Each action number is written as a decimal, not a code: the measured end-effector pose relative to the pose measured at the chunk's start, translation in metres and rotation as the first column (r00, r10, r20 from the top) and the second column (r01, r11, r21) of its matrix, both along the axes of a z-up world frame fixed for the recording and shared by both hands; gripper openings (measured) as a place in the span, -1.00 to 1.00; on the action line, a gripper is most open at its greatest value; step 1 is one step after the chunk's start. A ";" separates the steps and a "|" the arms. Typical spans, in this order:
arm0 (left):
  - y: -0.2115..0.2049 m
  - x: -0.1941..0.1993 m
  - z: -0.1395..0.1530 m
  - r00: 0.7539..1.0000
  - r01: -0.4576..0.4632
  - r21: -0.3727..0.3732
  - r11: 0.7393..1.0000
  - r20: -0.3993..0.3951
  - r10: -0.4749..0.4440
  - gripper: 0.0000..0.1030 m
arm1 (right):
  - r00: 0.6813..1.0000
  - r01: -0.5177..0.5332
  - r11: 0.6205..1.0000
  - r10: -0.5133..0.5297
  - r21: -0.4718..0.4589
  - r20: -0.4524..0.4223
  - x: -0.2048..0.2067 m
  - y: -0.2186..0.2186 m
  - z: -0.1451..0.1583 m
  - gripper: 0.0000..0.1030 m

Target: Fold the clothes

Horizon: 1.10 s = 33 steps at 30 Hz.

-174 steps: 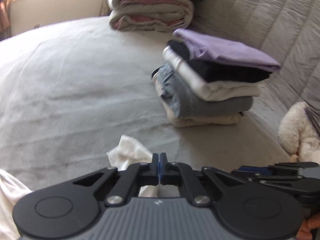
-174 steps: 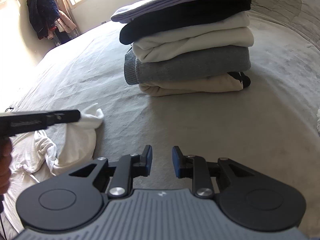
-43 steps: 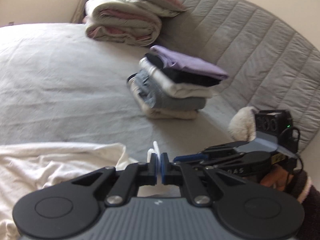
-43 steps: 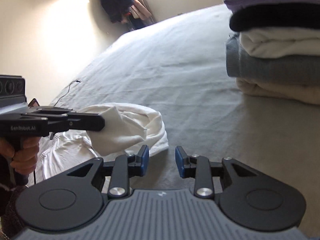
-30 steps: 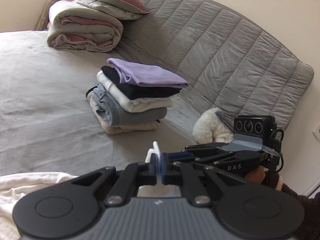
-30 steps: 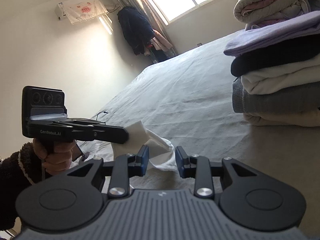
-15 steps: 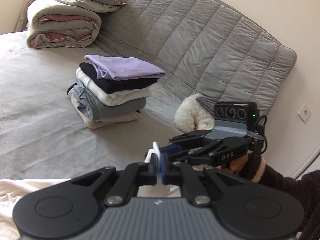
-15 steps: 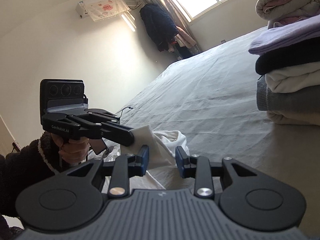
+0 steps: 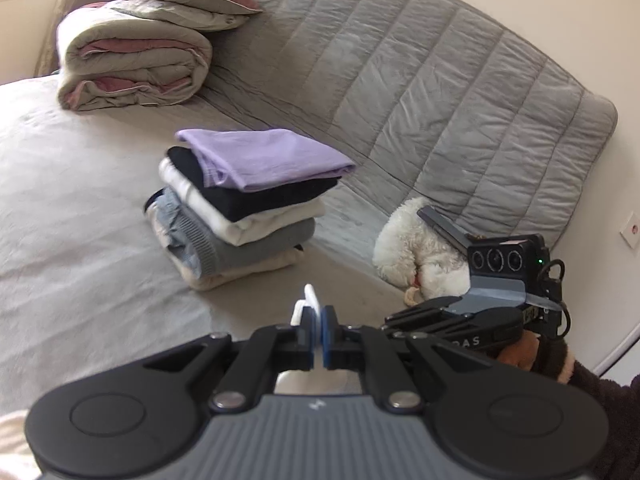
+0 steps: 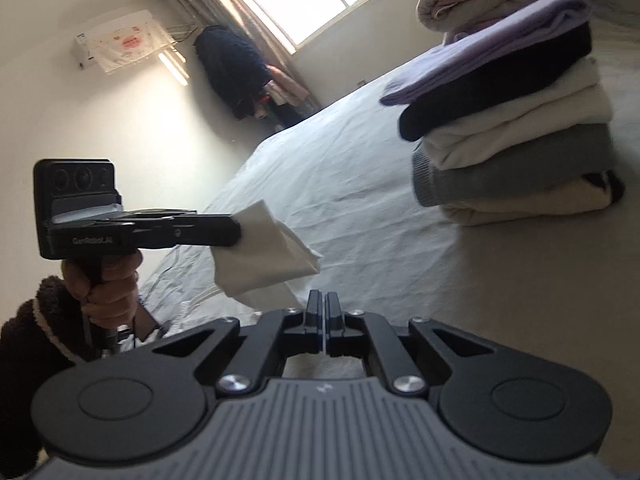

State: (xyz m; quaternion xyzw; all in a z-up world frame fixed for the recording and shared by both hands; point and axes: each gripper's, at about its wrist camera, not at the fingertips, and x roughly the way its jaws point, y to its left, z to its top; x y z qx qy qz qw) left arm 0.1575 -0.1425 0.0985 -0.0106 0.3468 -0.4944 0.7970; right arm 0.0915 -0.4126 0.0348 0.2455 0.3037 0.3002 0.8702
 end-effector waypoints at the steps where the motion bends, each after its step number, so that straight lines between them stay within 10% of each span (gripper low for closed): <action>1: -0.008 -0.001 0.001 1.000 0.019 0.013 1.000 0.009 -0.019 -0.94 | 1.000 0.023 1.000 -0.023 -0.007 0.010 -0.002 -0.005 0.001 -0.77; 7: -0.047 -0.008 0.003 0.993 0.087 0.126 0.988 0.074 -0.096 -0.94 | 0.991 0.131 0.991 -0.131 0.028 0.005 -0.004 -0.031 0.002 -0.15; 16: -0.092 -0.015 -0.034 0.983 0.019 0.282 0.959 0.169 -0.069 -0.94 | 0.973 0.202 0.979 -0.198 0.018 -0.114 0.008 -0.039 -0.007 -0.15; 25: -0.122 0.005 -0.078 0.988 -0.118 0.256 0.959 0.124 0.088 -0.85 | 0.905 0.349 0.937 -0.335 0.005 -0.262 0.013 -0.060 -0.027 -0.15; 33: -0.059 0.003 -0.061 0.971 -0.222 0.205 0.953 0.133 0.197 -0.48 | 0.906 0.318 0.948 -0.313 -0.028 -0.286 0.022 -0.043 -0.034 -0.15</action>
